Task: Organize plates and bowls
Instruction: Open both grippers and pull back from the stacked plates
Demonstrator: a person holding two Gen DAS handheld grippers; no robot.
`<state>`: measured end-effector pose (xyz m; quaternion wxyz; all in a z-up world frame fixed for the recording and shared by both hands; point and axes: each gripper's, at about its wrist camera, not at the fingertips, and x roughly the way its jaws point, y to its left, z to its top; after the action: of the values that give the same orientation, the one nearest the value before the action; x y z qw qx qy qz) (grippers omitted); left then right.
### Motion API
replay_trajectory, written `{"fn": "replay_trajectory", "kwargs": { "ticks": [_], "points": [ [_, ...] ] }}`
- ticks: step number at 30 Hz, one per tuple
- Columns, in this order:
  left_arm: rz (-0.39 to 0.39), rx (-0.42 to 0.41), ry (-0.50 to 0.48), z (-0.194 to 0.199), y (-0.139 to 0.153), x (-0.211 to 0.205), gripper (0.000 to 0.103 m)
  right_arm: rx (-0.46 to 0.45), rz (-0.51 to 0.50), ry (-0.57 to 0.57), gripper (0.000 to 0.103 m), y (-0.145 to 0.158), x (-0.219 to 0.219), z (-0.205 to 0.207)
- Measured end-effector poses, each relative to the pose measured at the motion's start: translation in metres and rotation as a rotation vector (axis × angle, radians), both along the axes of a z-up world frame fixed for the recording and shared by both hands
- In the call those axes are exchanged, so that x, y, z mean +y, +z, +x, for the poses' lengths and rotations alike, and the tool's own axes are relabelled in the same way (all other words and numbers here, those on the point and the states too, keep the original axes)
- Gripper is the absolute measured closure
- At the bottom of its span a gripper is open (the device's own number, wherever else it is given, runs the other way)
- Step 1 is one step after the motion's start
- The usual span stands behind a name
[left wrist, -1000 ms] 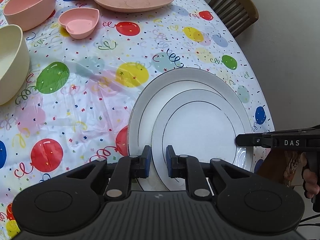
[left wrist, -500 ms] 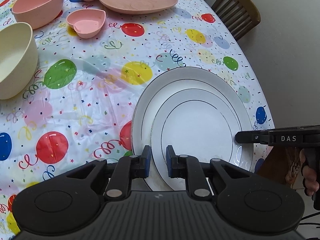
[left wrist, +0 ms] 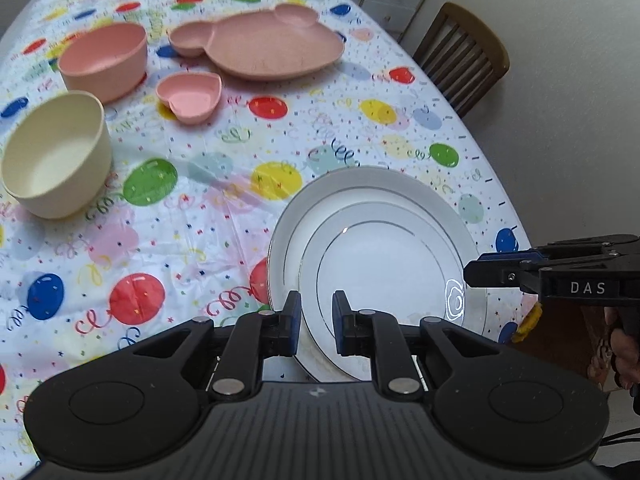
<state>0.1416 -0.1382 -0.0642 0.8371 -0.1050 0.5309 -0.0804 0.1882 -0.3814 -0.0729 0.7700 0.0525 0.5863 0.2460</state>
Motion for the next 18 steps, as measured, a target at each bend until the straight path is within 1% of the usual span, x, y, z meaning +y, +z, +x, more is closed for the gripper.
{"fn": "replay_trajectory", "kwargs": {
  "ticks": [3,5,6,9,12,13,14,15,16,18],
  "points": [
    [0.025,-0.055,0.017,-0.008,0.015,-0.001,0.087,-0.069,0.011,0.035,0.076,0.017,0.008,-0.007],
    [0.042,-0.094,0.027,-0.013,0.025,-0.002,0.087,-0.111,0.022,0.050,0.070,0.027,0.011,-0.011],
    [0.049,-0.112,0.032,-0.016,0.030,-0.002,0.086,-0.133,0.027,0.056,0.068,0.032,0.014,-0.013],
    [0.065,-0.157,0.050,-0.021,0.042,-0.001,0.080,-0.181,0.043,0.075,0.063,0.045,0.021,-0.018],
    [0.067,-0.187,0.069,-0.025,0.050,0.002,0.070,-0.225,0.059,0.083,0.053,0.056,0.028,-0.022],
    [0.069,-0.196,0.073,-0.026,0.051,0.003,0.060,-0.238,0.063,0.084,0.047,0.059,0.029,-0.023],
    [0.073,-0.204,0.077,-0.026,0.053,0.003,0.054,-0.251,0.067,0.085,0.043,0.062,0.031,-0.024],
    [0.080,-0.216,0.083,-0.027,0.055,0.002,0.043,-0.261,0.072,0.087,0.040,0.065,0.032,-0.025],
    [0.086,-0.230,0.088,-0.027,0.057,0.002,0.038,-0.271,0.077,0.090,0.037,0.068,0.033,-0.025],
    [0.095,-0.241,0.097,-0.024,0.059,0.002,0.037,-0.292,0.079,0.096,0.031,0.074,0.036,-0.026]
  ]
}}
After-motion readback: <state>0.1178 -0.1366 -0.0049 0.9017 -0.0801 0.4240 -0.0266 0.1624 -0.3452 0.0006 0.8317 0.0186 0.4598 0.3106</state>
